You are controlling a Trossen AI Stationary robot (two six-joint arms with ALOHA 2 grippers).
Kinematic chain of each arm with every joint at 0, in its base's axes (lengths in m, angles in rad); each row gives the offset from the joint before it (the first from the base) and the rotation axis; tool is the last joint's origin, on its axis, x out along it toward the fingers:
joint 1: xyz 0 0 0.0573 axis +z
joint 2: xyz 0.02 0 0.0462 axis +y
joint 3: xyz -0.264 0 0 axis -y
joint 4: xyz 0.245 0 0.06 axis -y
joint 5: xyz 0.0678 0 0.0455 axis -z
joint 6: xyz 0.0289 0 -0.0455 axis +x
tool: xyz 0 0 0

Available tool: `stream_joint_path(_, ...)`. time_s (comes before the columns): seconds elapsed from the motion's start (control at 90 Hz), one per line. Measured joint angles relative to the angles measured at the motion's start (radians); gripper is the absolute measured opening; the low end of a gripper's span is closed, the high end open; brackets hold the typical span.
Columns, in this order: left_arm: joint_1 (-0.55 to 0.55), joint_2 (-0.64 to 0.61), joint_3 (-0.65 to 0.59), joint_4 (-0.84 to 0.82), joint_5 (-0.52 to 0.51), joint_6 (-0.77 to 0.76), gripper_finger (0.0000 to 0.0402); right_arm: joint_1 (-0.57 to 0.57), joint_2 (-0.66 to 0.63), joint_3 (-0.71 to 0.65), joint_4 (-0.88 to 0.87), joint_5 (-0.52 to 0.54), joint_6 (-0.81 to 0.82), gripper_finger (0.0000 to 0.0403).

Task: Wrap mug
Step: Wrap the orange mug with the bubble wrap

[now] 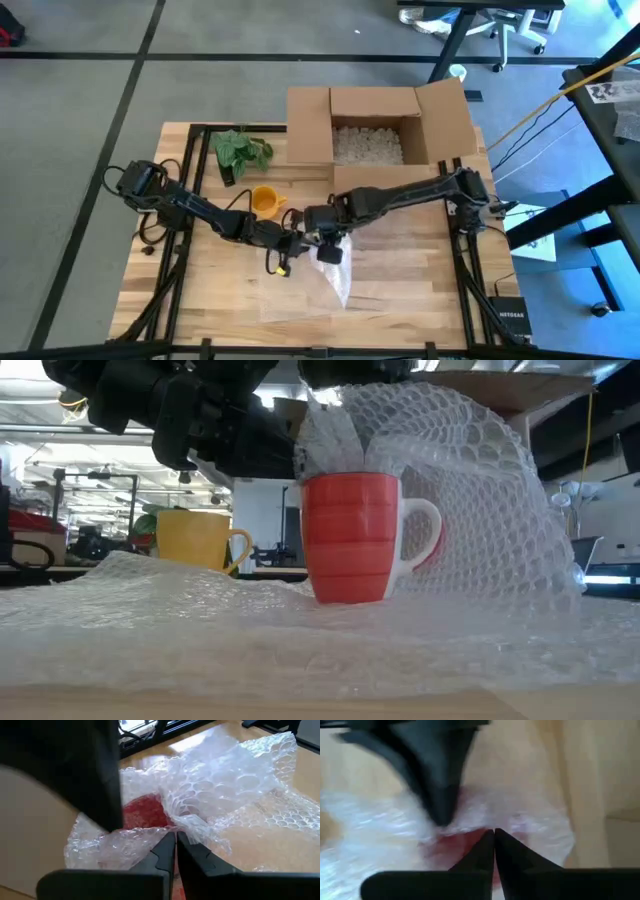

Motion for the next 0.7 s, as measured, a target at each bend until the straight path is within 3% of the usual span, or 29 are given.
stream_joint_path(0.2,0.000,0.000,0.000,-0.001,0.000,0.006,0.0000,-0.011,0.000,-0.003,0.049,-0.002,-0.023,0.0000)
stream_joint_path(0.7,0.011,0.000,0.000,-0.024,0.005,-0.008,0.0000,0.025,-0.002,-0.171,0.235,-0.136,0.034,0.0000)
